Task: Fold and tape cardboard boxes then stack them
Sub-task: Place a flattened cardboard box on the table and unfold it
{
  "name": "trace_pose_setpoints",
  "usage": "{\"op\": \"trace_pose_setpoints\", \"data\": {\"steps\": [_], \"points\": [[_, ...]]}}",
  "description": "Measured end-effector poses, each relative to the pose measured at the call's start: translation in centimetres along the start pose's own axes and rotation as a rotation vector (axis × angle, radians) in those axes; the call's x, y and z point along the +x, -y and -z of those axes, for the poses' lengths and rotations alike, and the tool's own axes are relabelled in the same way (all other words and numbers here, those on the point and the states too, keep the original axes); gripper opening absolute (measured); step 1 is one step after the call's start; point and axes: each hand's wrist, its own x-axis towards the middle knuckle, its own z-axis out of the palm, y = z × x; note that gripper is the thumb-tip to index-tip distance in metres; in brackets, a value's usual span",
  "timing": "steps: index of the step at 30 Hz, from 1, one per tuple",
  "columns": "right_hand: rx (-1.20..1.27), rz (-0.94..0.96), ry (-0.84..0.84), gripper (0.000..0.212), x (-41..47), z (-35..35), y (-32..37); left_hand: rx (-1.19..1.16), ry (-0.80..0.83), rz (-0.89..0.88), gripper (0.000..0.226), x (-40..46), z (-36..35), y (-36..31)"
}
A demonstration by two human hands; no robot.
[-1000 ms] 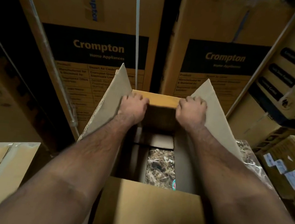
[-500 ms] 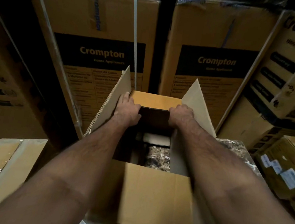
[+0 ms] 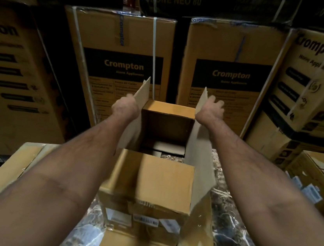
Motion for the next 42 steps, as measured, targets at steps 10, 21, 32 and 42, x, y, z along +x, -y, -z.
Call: {"op": "trace_pose_setpoints", "data": {"steps": [10, 21, 32, 42], "points": [[0.442, 0.052, 0.255, 0.046, -3.8, 0.6, -4.4, -0.243, 0.175, 0.054, 0.039, -5.4, 1.2, 2.0], [0.777, 0.155, 0.392, 0.063, -7.5, -1.5, -8.0, -0.605, 0.472, -0.078, 0.065, -11.9, -0.5, 4.4], [0.083, 0.393, 0.482, 0.069, -12.4, -5.4, -9.4, -0.015, 0.484, -0.194, 0.074, -16.2, -5.3, 4.9], [-0.517, 0.514, 0.477, 0.087, -14.4, -6.6, -9.0, 0.312, 0.415, -0.274, 0.090, -16.7, -7.2, 5.7]]}}
